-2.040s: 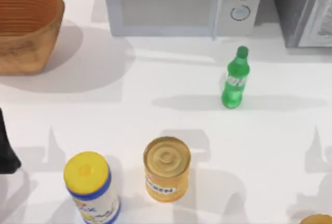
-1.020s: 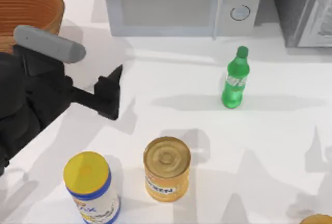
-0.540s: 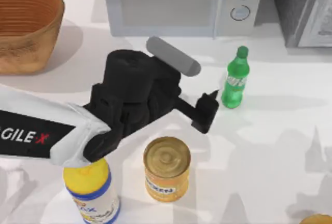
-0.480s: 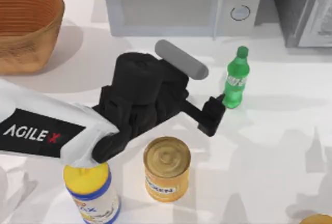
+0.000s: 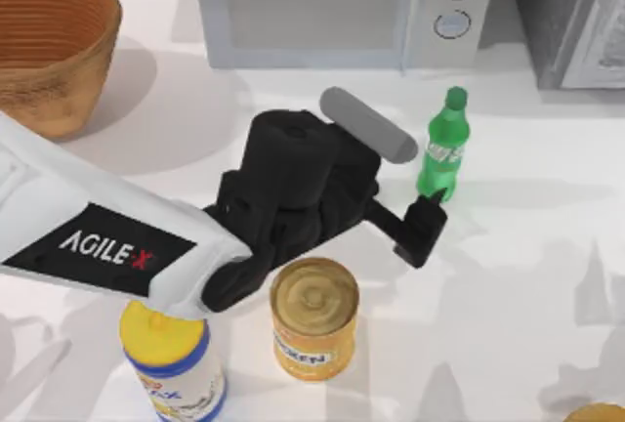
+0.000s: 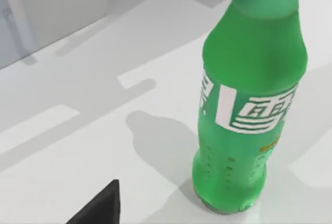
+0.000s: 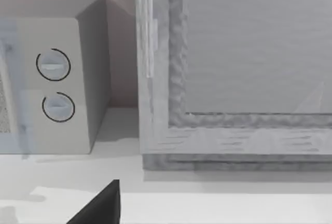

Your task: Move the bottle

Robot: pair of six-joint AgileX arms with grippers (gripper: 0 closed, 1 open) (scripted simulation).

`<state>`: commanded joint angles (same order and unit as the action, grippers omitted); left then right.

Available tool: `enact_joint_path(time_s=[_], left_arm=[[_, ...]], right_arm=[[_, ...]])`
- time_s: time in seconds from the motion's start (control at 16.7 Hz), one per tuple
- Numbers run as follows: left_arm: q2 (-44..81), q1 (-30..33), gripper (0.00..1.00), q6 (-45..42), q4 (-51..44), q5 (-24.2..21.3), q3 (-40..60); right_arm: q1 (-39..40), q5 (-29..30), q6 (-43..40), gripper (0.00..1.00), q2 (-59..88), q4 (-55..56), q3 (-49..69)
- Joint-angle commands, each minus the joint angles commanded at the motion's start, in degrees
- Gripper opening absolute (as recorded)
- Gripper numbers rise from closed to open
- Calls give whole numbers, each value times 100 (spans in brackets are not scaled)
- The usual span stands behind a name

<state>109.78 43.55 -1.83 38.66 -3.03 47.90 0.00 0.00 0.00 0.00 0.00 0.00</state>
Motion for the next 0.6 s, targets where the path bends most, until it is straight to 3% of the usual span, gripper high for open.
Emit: enact_joint_path(time_s=[0.6], left_arm=[[1266,73,100,17,-321,22,1610]], right_arm=[[0,0,0,100,0,0,0]])
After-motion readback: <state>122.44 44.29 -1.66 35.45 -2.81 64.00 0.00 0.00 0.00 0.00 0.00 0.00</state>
